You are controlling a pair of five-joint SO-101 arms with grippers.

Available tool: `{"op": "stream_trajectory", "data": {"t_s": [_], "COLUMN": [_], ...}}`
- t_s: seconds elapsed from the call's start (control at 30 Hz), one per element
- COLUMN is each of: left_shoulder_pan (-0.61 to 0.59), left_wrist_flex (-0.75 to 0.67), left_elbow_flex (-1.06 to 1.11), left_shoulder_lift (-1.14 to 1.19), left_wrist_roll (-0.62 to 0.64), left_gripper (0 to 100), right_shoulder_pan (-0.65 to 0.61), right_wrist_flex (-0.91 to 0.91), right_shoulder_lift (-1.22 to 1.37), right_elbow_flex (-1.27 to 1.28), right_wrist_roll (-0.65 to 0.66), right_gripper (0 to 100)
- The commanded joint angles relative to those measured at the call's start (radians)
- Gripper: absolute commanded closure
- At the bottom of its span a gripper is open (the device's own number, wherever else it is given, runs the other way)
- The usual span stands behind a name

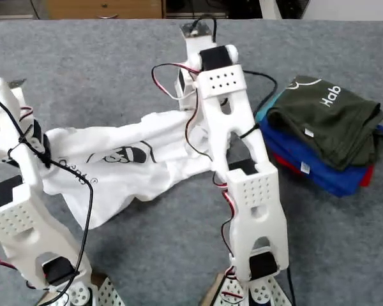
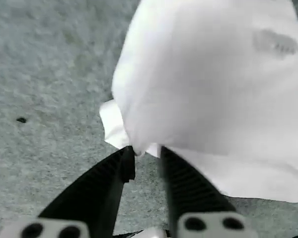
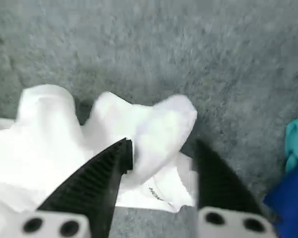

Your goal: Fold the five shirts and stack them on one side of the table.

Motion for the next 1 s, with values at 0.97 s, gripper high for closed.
{"op": "stream_trajectory", "data": {"t_s": [0.97], "left_shoulder_pan": [0.258], "left_wrist_flex": [-0.381], "left_elbow_flex": [0.801], "left_shoulder_lift": [-0.262], "left_wrist_roll": [0.276], "left_gripper": [87], "right_shoulder_pan": [-0.062], "right_wrist_flex": [-0.190], "right_shoulder_lift": [-0.022], "right_elbow_flex": [0.561], "right_wrist_roll": [0.046], "right_gripper": [84.3]}}
